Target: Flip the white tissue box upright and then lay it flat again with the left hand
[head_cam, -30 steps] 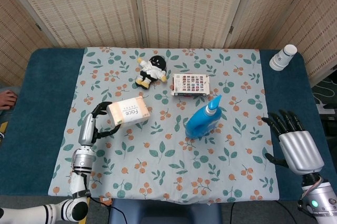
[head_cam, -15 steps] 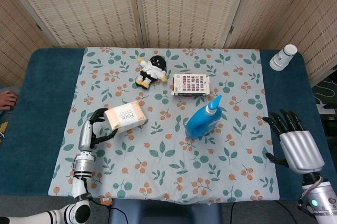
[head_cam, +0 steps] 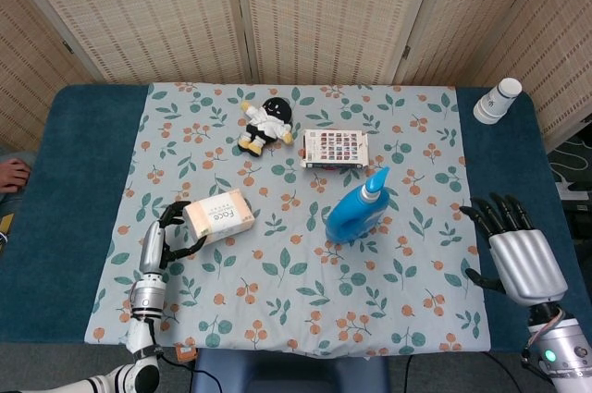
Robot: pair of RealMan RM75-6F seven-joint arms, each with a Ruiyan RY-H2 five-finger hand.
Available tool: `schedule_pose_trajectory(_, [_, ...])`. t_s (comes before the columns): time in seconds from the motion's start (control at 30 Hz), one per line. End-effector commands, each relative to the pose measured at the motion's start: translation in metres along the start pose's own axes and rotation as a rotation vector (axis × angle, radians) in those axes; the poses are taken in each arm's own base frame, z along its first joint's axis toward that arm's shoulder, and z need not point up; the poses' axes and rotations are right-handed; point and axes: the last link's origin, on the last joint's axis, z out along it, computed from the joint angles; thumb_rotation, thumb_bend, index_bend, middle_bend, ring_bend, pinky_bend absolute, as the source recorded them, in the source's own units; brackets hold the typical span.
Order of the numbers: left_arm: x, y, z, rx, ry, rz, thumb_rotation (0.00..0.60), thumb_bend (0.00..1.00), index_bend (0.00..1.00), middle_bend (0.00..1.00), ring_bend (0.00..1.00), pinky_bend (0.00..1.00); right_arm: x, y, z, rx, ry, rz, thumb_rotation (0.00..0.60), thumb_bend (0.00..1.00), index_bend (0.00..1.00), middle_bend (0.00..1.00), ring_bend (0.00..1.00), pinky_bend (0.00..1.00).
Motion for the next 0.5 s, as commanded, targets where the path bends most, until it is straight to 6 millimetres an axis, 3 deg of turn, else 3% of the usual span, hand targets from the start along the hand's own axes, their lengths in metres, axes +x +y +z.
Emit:
schedule_pose_trajectory(0.03, [-0.002, -0.003, -0.001, 0.006, -0.004, 0.003, 0.600, 0.24, 0.39, 0.51, 0.32, 0.30, 0.000, 0.000, 0.000, 0.000, 0.000, 0.001, 0.600, 0.12, 0.17, 0.11, 0.00, 0.06])
schedule_pose_trajectory(0.5, [0.000, -0.017, -0.007, 0.038, -0.010, 0.017, 0.600, 0.24, 0.39, 0.51, 0.31, 0.30, -0.002, -0.002, 0.000, 0.003, -0.007, -0.005, 0.600, 0.12, 0.17, 0.11, 0.00, 0.06])
